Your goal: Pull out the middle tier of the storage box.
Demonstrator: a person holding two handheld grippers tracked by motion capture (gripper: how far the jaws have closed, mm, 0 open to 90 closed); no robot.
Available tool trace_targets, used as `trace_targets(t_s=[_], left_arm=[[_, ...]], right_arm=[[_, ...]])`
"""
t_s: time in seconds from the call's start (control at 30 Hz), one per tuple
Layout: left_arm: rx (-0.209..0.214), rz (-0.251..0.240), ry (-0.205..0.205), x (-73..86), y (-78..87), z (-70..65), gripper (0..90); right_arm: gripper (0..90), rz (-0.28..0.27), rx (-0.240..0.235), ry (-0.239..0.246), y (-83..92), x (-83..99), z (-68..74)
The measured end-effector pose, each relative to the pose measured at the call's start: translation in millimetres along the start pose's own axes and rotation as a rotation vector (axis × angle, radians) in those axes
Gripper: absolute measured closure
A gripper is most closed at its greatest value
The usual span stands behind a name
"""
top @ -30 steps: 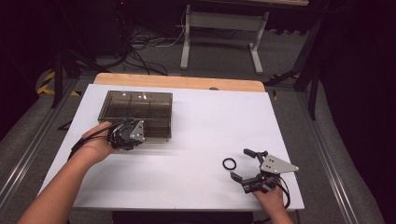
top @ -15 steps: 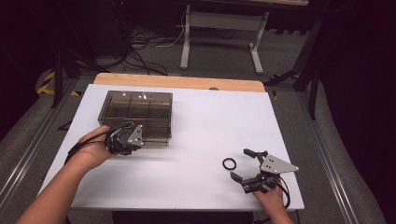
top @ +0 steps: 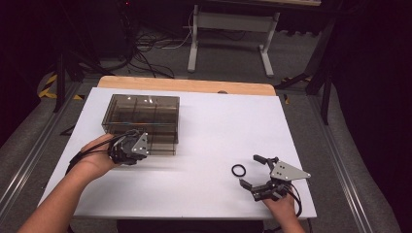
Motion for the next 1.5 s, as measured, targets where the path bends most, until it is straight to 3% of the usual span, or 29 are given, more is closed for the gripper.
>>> trace_targets(t_s=[0.67, 1.1, 1.23, 1.5], left_arm=[[0.024, -0.001, 0.000, 3.5, -3.8, -0.9, 70.1], [0.036, 0.004, 0.015, 4.7, -5.8, -1.5, 69.9], [0.039, -0.004, 0.036, 6.2, -6.4, -1.8, 67.2], [0.048, -0.123, 0.099, 2.4, 8.5, -4.6, 49.4]], right_arm=[[2.8, 0.001, 0.000, 0.000, -0.1, 0.1, 0.1], [2.8, -0.001, 0.000, -0.001, 0.0, 0.0, -0.2], [2.8, 0.000, 0.000, -0.001, 0.0, 0.1, -0.2], [2.8, -0.001, 0.002, -0.002, -0.1, 0.0, -0.4]])
Point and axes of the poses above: each handheld gripper's, and its own axes: y roughly backward along the jaws, x roughly out of its underside, z roughly to its left, the point moved 4 cm from there along -y, roughly forward along the jaws, and after that the axes turned 8 degrees about x, right-handed, at the moved point
